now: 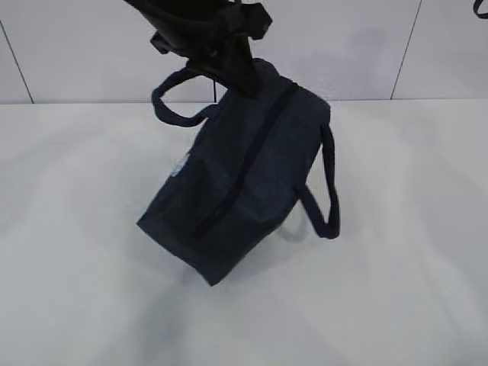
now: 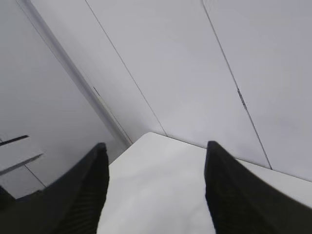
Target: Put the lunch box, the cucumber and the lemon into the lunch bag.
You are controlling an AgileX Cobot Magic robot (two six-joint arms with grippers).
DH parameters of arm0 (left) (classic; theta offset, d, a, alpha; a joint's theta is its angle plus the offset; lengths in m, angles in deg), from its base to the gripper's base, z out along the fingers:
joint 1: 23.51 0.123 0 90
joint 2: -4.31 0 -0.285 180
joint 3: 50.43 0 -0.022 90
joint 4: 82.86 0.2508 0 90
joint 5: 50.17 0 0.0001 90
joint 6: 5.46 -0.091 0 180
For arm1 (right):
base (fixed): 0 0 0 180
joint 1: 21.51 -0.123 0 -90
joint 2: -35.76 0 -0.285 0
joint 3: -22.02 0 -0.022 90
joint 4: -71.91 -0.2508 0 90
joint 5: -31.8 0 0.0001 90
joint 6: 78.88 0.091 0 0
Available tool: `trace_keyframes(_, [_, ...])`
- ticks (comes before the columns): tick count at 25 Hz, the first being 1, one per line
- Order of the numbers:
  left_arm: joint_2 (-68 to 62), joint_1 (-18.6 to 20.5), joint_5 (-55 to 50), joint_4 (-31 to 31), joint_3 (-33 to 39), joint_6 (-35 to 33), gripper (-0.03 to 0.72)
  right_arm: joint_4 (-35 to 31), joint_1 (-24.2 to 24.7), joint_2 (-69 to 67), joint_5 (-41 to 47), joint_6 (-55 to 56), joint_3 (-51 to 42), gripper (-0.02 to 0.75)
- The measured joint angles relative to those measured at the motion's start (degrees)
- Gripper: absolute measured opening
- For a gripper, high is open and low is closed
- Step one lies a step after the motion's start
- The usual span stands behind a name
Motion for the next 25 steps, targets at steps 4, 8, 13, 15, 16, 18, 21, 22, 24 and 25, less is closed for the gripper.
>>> trace_keyframes(4, [-3.5,1.68,7.19,-8.27,0.0,0.0,-0.006,1.42,0.11,0.58,0.14,0.47,0.09,0.472])
trace_keyframes(8, [-7.09,5.57,13.28,-13.85,0.0,0.02,-0.006,5.25,0.11,0.58,0.22,2.45,0.09,0.472])
trace_keyframes(13, [-11.56,10.52,16.46,-14.62,-0.05,0.02,-0.006,7.31,0.11,0.58,0.22,3.73,0.09,0.472])
trace_keyframes(15, [-12.08,12.24,16.59,-14.52,-0.14,0.12,-0.002,7.44,0.11,0.58,0.36,4.01,0.09,0.472])
trace_keyframes(16, [-12.24,12.69,16.59,-14.43,-0.14,0.12,0.008,7.56,0.11,0.58,0.36,4.25,0.09,0.473])
trace_keyframes(18, [-12.29,13.34,15.98,-14.39,-0.14,0.12,0.067,7.64,0.11,0.58,0.36,4.53,0.09,0.473])
trace_keyframes(21, [-12.29,14.22,15.4,-14.39,-0.14,0.12,0.255,7.69,0.11,0.66,0.47,4.68,0.09,0.473])
trace_keyframes(22, [-12.29,14.53,15.02,-14.39,-0.14,0.12,0.317,7.69,0.11,0.66,0.47,4.83,0.09,0.473])
trace_keyframes(24, [-12.15,15.0,14.24,-14.39,-0.14,0.12,0.431,7.69,0.11,0.66,0.58,5.85,0.09,0.473])
trace_keyframes(25, [-11.76,15.14,13.97,-14.28,-0.14,0.12,0.459,7.77,0.11,0.66,0.59,6.8,0.24,0.473])
